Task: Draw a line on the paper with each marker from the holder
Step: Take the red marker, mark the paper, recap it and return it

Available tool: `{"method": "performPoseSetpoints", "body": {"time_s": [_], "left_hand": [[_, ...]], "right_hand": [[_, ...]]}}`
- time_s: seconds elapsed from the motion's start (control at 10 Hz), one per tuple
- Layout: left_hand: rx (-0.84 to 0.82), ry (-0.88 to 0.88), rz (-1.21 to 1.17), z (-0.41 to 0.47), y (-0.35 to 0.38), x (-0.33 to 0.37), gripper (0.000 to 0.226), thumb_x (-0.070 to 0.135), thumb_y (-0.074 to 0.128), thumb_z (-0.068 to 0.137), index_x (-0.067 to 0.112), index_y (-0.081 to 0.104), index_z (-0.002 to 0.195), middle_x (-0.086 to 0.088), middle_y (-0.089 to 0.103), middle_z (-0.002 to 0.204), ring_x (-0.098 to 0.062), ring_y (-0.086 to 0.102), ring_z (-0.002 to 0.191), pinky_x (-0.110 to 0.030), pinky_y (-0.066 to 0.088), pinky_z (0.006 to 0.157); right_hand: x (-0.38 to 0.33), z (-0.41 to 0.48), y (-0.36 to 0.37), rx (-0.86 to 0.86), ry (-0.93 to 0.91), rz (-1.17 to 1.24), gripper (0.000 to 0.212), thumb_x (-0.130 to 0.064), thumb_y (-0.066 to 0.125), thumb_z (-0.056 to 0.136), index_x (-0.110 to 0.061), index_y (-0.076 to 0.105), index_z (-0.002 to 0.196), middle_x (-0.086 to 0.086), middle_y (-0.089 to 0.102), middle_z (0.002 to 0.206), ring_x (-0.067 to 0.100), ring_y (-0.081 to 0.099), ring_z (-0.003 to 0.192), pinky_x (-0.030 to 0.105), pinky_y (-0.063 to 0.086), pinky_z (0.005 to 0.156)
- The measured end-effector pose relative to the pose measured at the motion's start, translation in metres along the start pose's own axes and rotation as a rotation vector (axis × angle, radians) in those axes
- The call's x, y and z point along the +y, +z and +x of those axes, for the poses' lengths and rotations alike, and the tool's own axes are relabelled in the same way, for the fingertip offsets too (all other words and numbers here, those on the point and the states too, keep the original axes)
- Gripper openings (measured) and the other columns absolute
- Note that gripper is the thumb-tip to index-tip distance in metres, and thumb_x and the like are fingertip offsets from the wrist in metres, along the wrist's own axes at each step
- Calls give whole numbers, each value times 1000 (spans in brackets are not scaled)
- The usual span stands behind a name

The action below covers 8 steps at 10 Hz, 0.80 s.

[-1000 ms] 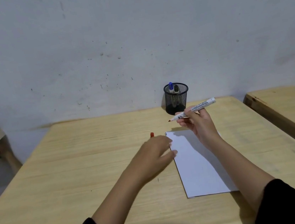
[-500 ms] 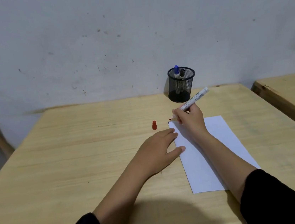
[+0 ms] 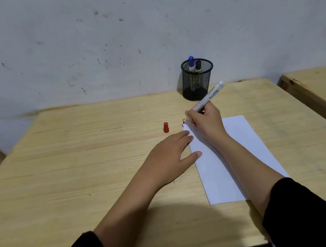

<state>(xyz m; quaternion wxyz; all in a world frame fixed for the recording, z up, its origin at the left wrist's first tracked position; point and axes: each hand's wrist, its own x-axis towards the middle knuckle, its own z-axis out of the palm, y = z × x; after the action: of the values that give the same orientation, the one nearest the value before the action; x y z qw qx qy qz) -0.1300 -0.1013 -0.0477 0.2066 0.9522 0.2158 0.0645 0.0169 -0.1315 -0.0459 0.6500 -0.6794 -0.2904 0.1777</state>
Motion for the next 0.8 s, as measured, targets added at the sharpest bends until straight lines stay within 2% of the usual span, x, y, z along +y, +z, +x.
{"method": "performPoseSetpoints", "body": {"time_s": [0.1, 0.5, 0.8], "left_hand": [[-3, -1, -5, 0, 1, 0, 57, 53, 40, 92, 26, 37, 143, 10, 27, 156, -6, 25, 142, -29, 27, 112], [2, 6, -16, 1, 1, -1, 57, 53, 41, 92, 26, 38, 142, 10, 28, 155, -6, 25, 141, -29, 27, 112], [11, 17, -15, 1, 2, -2, 56, 53, 41, 92, 25, 39, 141, 9, 30, 155, -6, 26, 141, -29, 28, 112]], "right_hand": [[1, 0, 1, -5, -3, -12, 15, -11, 61, 86, -5, 51, 96, 15, 57, 94, 12, 57, 75, 4, 42, 49], [2, 2, 1, -13, -17, -106, 18, -10, 58, 85, 1, 53, 99, 13, 52, 88, 10, 50, 69, 4, 39, 44], [-2, 1, 2, -39, 25, -59, 13, -6, 54, 86, -1, 51, 98, 9, 50, 88, 8, 47, 70, 3, 38, 43]]}}
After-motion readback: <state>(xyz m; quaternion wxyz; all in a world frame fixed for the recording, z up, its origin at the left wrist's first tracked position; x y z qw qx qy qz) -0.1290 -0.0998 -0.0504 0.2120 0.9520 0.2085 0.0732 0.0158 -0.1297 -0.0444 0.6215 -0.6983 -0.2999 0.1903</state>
